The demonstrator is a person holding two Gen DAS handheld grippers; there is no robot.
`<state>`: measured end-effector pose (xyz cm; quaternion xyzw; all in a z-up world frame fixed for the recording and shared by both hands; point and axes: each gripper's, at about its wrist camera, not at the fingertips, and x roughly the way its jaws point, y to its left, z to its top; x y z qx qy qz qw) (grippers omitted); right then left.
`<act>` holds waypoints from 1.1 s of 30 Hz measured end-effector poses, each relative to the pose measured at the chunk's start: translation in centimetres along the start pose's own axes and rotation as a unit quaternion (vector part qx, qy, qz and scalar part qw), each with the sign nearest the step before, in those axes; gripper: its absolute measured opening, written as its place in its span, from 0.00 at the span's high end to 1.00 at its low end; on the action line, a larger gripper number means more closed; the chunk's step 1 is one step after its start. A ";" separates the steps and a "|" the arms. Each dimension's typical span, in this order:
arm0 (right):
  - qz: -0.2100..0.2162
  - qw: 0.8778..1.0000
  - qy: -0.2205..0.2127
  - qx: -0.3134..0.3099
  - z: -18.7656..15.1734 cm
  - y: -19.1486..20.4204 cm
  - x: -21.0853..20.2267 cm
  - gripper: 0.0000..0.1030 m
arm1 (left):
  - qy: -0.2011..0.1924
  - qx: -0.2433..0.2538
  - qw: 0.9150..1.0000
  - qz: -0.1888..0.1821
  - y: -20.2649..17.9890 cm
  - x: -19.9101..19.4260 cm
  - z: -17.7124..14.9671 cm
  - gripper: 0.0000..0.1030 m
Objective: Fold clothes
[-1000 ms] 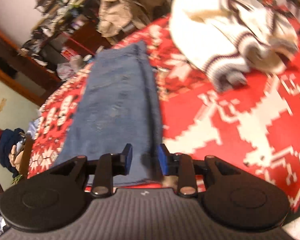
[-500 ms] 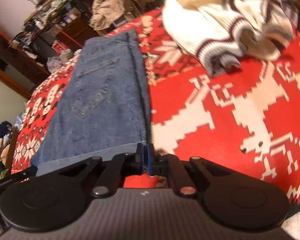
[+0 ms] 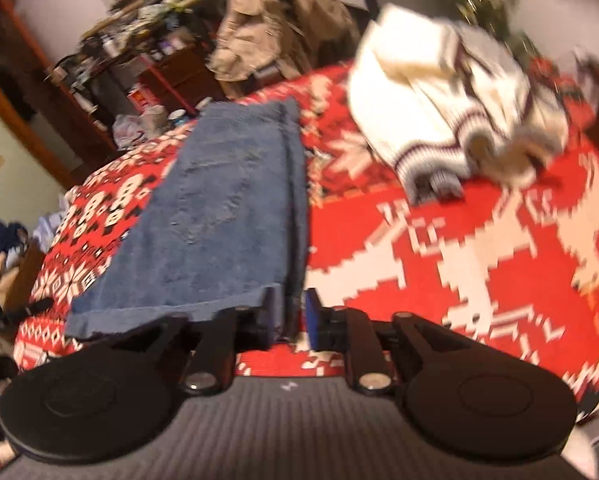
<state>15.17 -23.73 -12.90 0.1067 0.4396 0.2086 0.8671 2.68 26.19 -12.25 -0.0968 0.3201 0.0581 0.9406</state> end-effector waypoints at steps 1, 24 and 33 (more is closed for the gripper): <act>-0.001 1.000 -0.003 -0.010 0.0 0.5 -0.4 0.62 | -0.008 0.011 1.000 0.010 -0.7 -0.4 0.2 0.12; -0.130 0.979 -0.053 -0.150 -1.1 5.9 -3.6 0.01 | 0.026 0.194 0.979 0.057 -14.6 2.7 1.2 0.06; -0.050 0.997 -0.020 -0.047 4.4 2.4 1.1 0.34 | 0.100 0.026 0.994 -0.020 -11.4 8.1 4.4 0.13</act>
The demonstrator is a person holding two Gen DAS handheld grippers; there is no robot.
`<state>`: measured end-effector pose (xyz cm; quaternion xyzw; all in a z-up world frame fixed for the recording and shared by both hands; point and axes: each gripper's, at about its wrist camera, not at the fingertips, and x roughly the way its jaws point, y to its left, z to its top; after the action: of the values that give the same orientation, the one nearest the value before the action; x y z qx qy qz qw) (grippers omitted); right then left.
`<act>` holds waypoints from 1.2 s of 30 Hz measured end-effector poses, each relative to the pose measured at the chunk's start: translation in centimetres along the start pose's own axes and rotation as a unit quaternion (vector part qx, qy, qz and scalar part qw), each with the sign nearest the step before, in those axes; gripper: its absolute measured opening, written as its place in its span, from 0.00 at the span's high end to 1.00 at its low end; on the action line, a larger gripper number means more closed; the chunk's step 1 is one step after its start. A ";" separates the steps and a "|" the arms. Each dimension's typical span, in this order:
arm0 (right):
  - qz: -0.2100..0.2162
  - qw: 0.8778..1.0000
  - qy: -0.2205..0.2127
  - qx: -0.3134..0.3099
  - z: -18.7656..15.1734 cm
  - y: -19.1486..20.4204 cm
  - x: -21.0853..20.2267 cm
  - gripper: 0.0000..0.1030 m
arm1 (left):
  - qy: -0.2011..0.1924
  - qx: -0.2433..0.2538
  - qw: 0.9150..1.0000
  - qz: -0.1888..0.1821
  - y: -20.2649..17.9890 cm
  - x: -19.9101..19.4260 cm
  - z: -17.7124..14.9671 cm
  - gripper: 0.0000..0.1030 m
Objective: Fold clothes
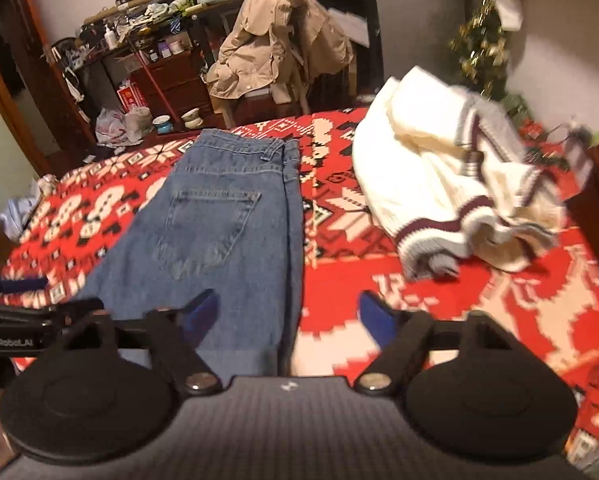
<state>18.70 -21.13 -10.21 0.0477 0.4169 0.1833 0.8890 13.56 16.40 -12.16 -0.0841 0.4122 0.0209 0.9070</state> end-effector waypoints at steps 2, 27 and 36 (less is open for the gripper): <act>0.016 1.000 0.012 0.020 1.6 -0.8 2.0 0.43 | 0.012 -0.042 0.999 -0.014 1.2 1.3 1.2 0.28; 0.091 0.990 0.069 0.089 9.9 -2.9 19.6 0.72 | 0.076 -0.116 0.990 -0.020 7.8 11.1 8.1 0.52; 0.046 0.998 -0.024 0.034 9.2 0.5 15.0 1.00 | 0.063 -0.076 0.995 -0.018 5.6 10.0 7.9 0.52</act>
<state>34.35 -14.59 -14.96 0.1014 0.3992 0.2086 0.8870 25.46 22.95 -15.32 -0.1618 0.4641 0.0306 0.8704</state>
